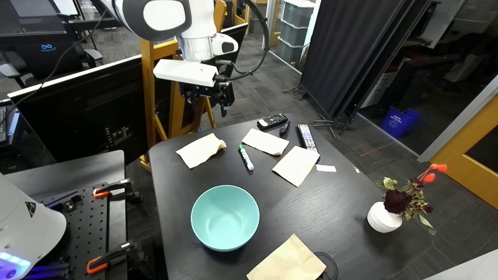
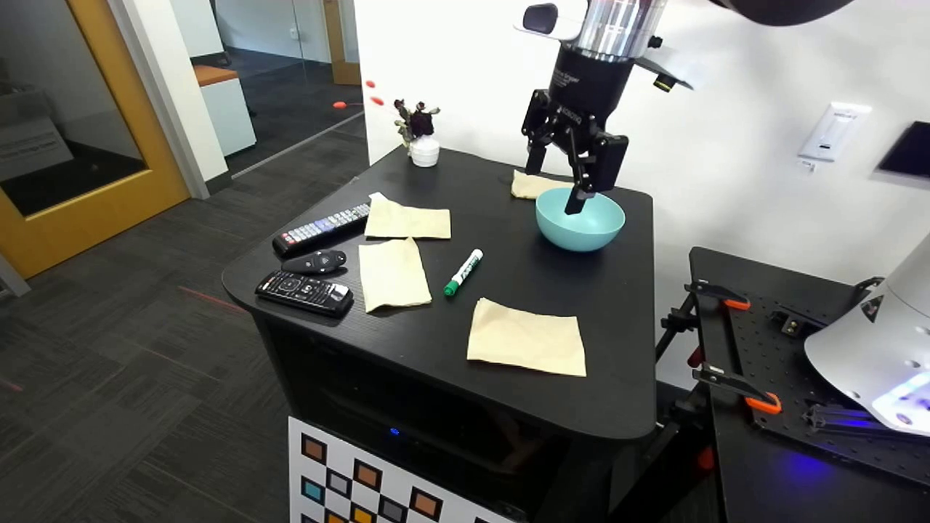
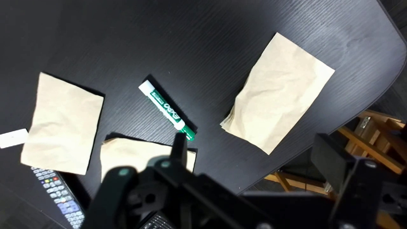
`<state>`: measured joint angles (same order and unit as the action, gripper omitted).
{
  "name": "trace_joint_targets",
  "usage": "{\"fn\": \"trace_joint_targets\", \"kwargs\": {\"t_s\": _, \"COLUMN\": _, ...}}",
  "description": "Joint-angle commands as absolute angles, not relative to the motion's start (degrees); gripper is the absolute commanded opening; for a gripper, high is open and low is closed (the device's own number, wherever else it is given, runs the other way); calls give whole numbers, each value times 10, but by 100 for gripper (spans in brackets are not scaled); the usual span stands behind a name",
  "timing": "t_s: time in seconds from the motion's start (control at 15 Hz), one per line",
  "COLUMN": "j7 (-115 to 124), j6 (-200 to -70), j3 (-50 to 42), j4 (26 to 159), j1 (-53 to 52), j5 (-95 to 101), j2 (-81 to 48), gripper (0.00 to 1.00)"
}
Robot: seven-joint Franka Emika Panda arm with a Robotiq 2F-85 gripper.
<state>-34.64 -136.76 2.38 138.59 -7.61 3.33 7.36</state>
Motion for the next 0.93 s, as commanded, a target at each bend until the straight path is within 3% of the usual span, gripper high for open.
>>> {"fn": "trace_joint_targets", "kwargs": {"t_s": 0.0, "j7": -364, "j6": -1388, "j3": 23, "j4": 1378, "j1": -68, "j5": 59, "j2": 52, "gripper": 100}}
{"fn": "trace_joint_targets", "kwargs": {"t_s": 0.87, "j7": -458, "j6": -1443, "j3": 26, "j4": 1302, "j1": -28, "j5": 75, "j2": -101, "gripper": 100}}
